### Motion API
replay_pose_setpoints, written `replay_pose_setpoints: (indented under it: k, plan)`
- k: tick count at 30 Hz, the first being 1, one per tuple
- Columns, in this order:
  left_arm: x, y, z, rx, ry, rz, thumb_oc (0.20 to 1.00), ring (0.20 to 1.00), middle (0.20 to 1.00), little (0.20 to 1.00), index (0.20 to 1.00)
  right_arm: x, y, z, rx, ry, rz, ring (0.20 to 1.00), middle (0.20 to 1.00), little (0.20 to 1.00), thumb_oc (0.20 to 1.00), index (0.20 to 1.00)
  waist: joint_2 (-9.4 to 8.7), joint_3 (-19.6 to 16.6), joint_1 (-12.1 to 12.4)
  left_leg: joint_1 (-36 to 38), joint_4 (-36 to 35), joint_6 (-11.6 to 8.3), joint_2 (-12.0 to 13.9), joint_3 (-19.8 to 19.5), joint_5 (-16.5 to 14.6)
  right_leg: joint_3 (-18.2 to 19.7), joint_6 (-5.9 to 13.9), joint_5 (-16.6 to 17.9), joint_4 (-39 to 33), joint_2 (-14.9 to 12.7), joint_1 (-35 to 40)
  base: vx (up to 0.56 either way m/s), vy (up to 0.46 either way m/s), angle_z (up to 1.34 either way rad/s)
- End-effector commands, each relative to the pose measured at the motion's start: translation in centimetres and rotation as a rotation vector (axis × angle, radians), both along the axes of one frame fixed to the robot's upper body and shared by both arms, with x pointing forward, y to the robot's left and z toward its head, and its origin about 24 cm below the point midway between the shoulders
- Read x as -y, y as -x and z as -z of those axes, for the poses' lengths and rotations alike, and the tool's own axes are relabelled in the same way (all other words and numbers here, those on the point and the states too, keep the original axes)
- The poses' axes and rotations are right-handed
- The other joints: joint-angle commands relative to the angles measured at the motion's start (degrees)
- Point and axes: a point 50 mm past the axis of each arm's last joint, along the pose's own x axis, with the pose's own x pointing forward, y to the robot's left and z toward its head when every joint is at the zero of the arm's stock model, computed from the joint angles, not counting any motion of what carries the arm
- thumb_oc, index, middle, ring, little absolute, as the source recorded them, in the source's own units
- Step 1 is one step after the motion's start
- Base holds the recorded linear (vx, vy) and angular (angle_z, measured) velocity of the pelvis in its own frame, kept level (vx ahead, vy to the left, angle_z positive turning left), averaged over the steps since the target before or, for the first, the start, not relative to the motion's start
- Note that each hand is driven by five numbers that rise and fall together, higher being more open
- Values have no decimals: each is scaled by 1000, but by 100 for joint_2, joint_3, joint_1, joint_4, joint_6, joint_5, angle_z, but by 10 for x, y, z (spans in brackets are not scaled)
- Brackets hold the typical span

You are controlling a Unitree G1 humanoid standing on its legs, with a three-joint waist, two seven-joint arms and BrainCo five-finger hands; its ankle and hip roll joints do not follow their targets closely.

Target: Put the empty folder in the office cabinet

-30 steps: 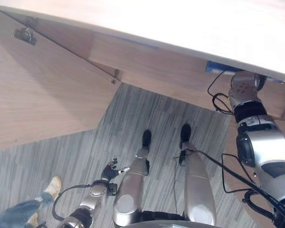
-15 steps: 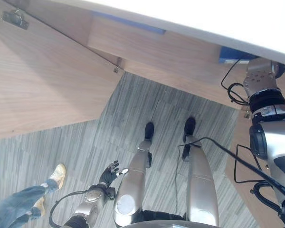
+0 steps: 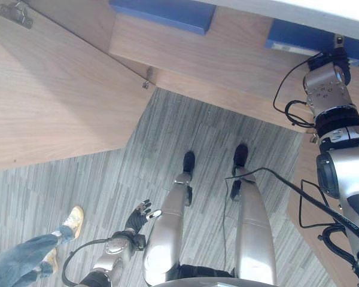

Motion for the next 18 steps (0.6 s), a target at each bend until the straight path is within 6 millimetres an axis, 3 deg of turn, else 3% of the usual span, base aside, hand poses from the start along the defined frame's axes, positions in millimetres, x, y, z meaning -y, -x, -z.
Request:
replay_pose_setpoints:
  k: [1, 7, 9, 11, 15, 18]
  plan:
    - [-20, 41, 18, -119, -66, -5, 1000, 1000, 1000, 1000, 1000, 8, 2, -16, 7, 130, -10, 1000, 1000, 1000, 1000, 1000, 302, -218, 42, -217, 877, 205, 24, 244, -721, -136, -13, -764, -269, 88, 537, -14, -13, -5]
    - [-23, 41, 17, -120, -72, -6, 1000, 1000, 1000, 1000, 1000, 3, -1, 0, -108, 171, -118, 1000, 1000, 1000, 1000, 1000, 293, -218, 45, -239, 1005, 208, 2, 254, -761, -121, -22, -772, -272, 80, 588, -2, -2, -1]
    - [-30, 39, 16, -120, -83, -4, 1000, 1000, 1000, 1000, 1000, 1, -3, 6, -173, 370, -190, 1000, 1000, 1000, 1000, 1000, 270, -218, 41, -259, 1068, 204, -2, 273, -772, -122, -26, -755, -273, 75, 604, -15, -12, -4]
    - [-32, 39, 15, -122, -86, -2, 1000, 1000, 1000, 1000, 1000, 3, -3, 17, -235, 341, -210, 1000, 1000, 1000, 1000, 1000, 263, -218, 38, -263, 1107, 210, -5, 274, -763, -127, -25, -750, -273, 70, 617, -4, -8, -2]
    - [-39, 42, 16, -130, -92, 7, 1000, 1000, 1000, 1000, 1000, 44, 8, 26, -351, 557, -117, 1000, 1000, 1000, 1000, 1000, 251, -218, 41, -268, 1218, 236, -31, 262, -861, -124, -15, -770, -249, 59, 676, 0, 0, 0]
    - [-42, 43, 15, -131, -100, 21, 1000, 1000, 1000, 1000, 1000, 55, 12, 30, -424, 670, -81, 1000, 1000, 1000, 1000, 1000, 245, -218, 39, -221, 1203, 246, -37, 271, -839, -129, -4, -751, -292, 63, 733, -11, 2, -5]
